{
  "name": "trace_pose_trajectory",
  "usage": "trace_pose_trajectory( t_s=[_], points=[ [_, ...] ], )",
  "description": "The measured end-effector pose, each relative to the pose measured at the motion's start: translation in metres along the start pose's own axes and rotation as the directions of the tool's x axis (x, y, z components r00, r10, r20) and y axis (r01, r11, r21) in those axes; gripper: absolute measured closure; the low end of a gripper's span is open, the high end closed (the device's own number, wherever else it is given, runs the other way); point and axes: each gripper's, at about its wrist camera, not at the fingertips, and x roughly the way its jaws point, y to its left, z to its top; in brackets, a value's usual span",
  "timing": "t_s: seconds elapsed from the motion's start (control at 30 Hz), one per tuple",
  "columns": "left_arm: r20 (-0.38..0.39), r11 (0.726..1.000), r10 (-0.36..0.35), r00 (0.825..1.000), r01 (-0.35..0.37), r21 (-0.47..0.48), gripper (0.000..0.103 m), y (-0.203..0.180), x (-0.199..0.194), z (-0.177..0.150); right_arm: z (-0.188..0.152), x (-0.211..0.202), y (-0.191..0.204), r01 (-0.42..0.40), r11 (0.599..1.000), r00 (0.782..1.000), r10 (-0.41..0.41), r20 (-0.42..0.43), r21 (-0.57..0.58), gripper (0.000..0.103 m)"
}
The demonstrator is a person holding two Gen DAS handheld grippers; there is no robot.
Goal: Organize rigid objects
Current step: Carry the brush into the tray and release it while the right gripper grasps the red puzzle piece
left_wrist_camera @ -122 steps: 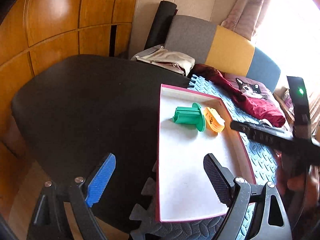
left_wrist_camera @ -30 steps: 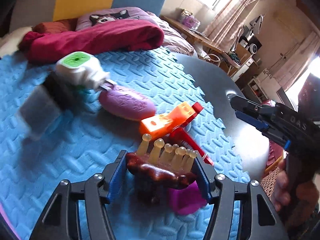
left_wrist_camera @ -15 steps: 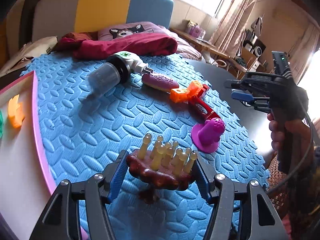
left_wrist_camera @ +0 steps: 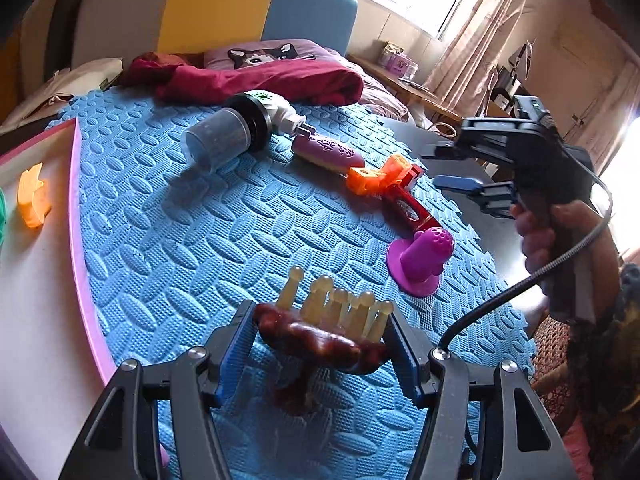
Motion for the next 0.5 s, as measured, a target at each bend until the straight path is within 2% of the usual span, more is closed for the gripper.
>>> trace_pose_trajectory(
  t_s=[0.07,0.13,0.2,0.27,0.4,0.43,0.5],
  points=[
    [0.002,1.0,-0.001,1.0,0.001,0.0,0.04,0.0,-0.001,-0.001,0.0,0.008,0.002,-0.003,1.0,1.0,0.003,-0.013,0.003,0.06],
    [0.003,1.0,-0.002,1.0,0.002,-0.003,0.04,0.001,-0.001,-0.001,-0.002,0.017,0.005,0.027,0.999,0.999,-0.028,-0.028,-0.031,0.06],
    [0.003,1.0,-0.007,1.0,0.007,-0.013,0.04,0.002,-0.001,-0.001,-0.006,0.023,0.011,0.029,0.996,0.998,-0.034,-0.047,-0.089,0.072],
    [-0.001,1.0,-0.015,1.0,0.015,-0.027,0.04,0.003,0.0,-0.001,-0.009,0.017,0.02,0.049,0.988,0.998,-0.052,-0.018,-0.144,0.083],
    [-0.019,0.999,-0.021,1.0,0.02,-0.028,0.042,0.002,0.004,-0.003,-0.009,0.011,0.015,0.063,0.989,0.998,-0.063,0.002,-0.13,0.088],
    [-0.015,1.0,-0.006,1.0,0.006,-0.015,0.044,0.0,0.004,-0.004,-0.008,0.009,0.013,0.11,0.985,0.994,-0.108,0.018,-0.13,0.088],
    [-0.015,1.0,0.014,1.0,-0.014,0.005,0.045,-0.003,0.005,-0.005,-0.005,0.006,0.006,0.12,0.987,0.993,-0.118,0.023,-0.106,0.086]
  ],
)
